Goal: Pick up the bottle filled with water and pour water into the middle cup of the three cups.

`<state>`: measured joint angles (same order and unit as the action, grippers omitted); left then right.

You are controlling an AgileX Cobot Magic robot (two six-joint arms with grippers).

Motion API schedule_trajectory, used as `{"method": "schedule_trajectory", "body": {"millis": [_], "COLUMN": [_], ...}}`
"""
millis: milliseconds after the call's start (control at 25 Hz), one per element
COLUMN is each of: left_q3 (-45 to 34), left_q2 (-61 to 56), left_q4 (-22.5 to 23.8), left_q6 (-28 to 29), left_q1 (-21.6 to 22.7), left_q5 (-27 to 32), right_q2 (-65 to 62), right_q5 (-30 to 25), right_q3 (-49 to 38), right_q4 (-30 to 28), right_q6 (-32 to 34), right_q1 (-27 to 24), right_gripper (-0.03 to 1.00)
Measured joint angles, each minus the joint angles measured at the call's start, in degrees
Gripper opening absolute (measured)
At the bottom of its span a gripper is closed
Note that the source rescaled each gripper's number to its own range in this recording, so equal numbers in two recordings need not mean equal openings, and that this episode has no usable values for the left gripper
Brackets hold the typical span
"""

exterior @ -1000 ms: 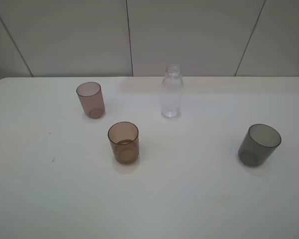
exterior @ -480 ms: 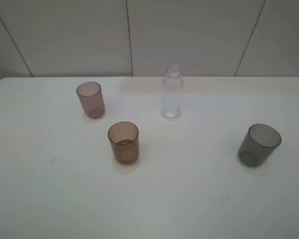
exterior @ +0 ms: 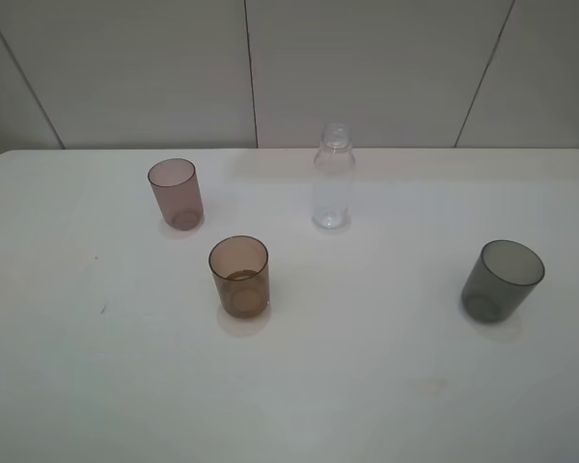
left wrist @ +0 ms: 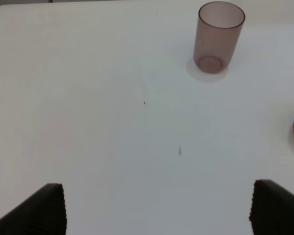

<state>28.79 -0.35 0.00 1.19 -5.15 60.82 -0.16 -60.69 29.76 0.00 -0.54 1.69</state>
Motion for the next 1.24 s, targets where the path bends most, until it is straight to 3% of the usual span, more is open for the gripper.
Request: {"method": "schedule_trajectory", "body": {"millis": [1240], "left_q3": [0.0], "left_q2": [0.0], "left_q4": [0.0], "left_q6": [0.0], "left_q1": [0.0], "left_q5": [0.0], "right_q2": [0.0], "right_q5": [0.0], "right_q3": [0.0], "right_q4": [0.0], "right_q6": [0.0], "right_q1": [0.0], "right_gripper": [0.82]}}
